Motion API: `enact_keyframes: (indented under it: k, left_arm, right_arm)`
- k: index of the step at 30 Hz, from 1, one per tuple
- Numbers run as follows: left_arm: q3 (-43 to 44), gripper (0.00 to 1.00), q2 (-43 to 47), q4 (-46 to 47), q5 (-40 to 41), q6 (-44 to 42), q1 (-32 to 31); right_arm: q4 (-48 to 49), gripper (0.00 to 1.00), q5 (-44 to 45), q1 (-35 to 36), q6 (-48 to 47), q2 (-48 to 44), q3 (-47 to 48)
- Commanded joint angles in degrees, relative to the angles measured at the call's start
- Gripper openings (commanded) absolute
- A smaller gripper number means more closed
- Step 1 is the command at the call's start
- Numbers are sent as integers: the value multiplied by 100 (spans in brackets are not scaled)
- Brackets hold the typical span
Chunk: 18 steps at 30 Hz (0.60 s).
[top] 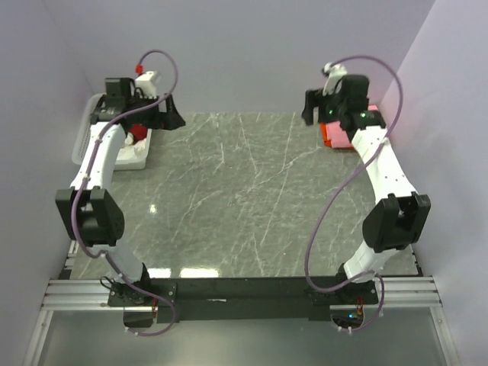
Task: Fold and stack the t-shirts
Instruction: Reset both grippers
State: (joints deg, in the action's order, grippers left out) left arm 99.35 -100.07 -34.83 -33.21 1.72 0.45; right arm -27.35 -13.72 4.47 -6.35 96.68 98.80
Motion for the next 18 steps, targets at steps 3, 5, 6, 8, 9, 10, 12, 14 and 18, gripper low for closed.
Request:
enact_keyframes:
  k: [3, 5, 6, 8, 9, 10, 12, 14, 18]
  left_arm:
    - [-749, 99, 901, -393, 200, -110, 254]
    - [-1346, 99, 1216, -332, 525, -365, 254]
    - [-1566, 99, 1323, -184, 605, -374, 245]
    - [-2164, 99, 1577, -77, 746, -453, 254]
    - [-2505, 99, 1657, 28, 781, -444, 245]
    - [-2656, 99, 1727, 90, 816, -444, 245]
    - [-2911, 100, 1903, 178, 851, -435, 245]
    - [-3114, 99, 2009, 257, 825, -409, 237]
    - [-3124, 100, 2141, 275, 781, -374, 236]
  right_arm:
    - [-52, 88, -298, 230, 538, -975, -1494]
    - [45, 88, -360, 221, 530, -1353, -2054]
    - [89, 88, -360, 230, 538, -1476, -2250]
    - [177, 88, -377, 221, 547, -1836, -2784]
    - [204, 89, -386, 230, 547, -1950, -2962]
    - [230, 89, -378, 221, 556, -2178, -3120]
    - [248, 89, -404, 230, 565, -2381, -3481]
    - [248, 90, -413, 221, 582, -2636, -3718]
    - [195, 91, -527, 230, 582, -2944, -3851]
